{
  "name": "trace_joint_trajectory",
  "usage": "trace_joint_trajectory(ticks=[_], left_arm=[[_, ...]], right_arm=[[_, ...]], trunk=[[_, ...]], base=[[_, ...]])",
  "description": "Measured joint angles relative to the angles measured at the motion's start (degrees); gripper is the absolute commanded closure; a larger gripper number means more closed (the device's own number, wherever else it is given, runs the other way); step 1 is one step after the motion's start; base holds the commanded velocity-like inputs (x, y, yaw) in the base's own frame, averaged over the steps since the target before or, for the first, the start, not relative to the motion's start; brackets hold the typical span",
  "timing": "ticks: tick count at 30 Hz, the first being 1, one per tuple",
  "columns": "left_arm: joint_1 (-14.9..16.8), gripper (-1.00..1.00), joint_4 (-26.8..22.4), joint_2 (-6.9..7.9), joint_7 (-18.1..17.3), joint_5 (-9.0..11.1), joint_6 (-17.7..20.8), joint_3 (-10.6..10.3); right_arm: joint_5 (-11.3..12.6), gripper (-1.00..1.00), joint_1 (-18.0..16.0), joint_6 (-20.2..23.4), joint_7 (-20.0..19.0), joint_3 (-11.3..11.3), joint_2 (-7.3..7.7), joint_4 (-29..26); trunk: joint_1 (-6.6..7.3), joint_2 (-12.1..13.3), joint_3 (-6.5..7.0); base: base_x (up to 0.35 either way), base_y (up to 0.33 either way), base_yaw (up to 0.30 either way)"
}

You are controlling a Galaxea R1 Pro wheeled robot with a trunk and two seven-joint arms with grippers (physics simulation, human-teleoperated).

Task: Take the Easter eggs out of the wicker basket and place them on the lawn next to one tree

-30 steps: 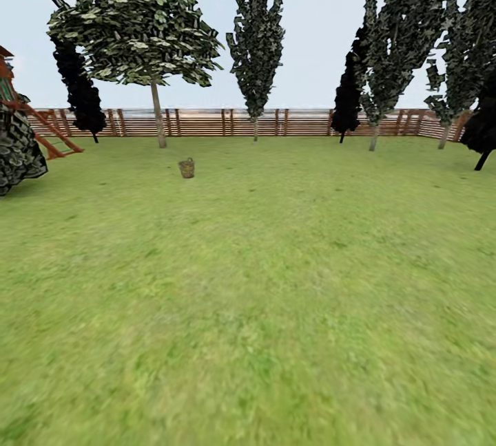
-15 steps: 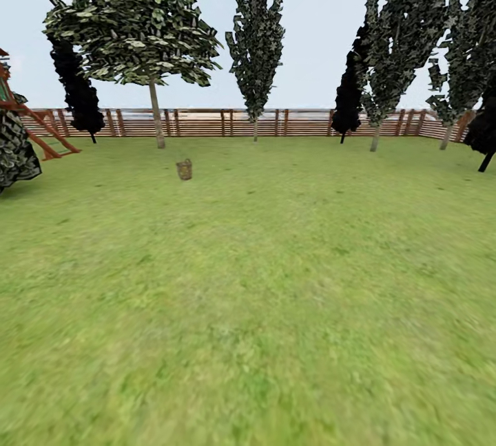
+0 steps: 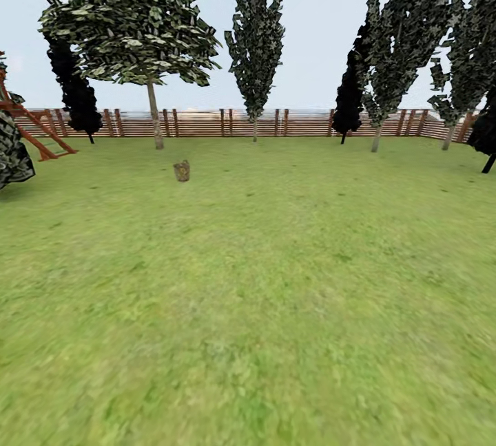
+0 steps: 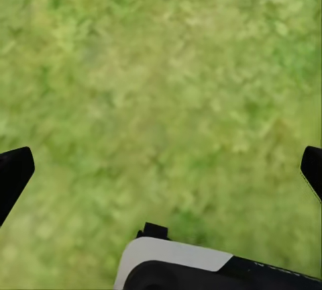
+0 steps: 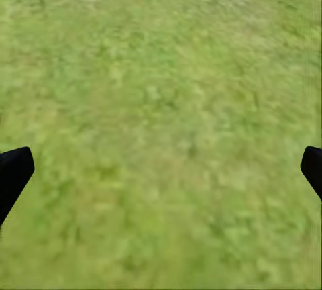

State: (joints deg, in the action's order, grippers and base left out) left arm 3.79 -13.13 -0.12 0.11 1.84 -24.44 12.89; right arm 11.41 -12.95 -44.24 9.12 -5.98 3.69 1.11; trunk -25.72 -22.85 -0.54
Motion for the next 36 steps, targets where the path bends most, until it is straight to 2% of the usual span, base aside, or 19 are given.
trace_joint_trajectory(ticks=[36], left_arm=[[0.01,-1.00,-0.01,0.04,0.13,-0.24,-0.13,0.03]], right_arm=[[-0.01,-1.00,0.00,0.01,-0.04,0.00,0.00,0.00]], trunk=[[0.00,0.00,0.00]], base=[[0.331,-0.006,0.000]])
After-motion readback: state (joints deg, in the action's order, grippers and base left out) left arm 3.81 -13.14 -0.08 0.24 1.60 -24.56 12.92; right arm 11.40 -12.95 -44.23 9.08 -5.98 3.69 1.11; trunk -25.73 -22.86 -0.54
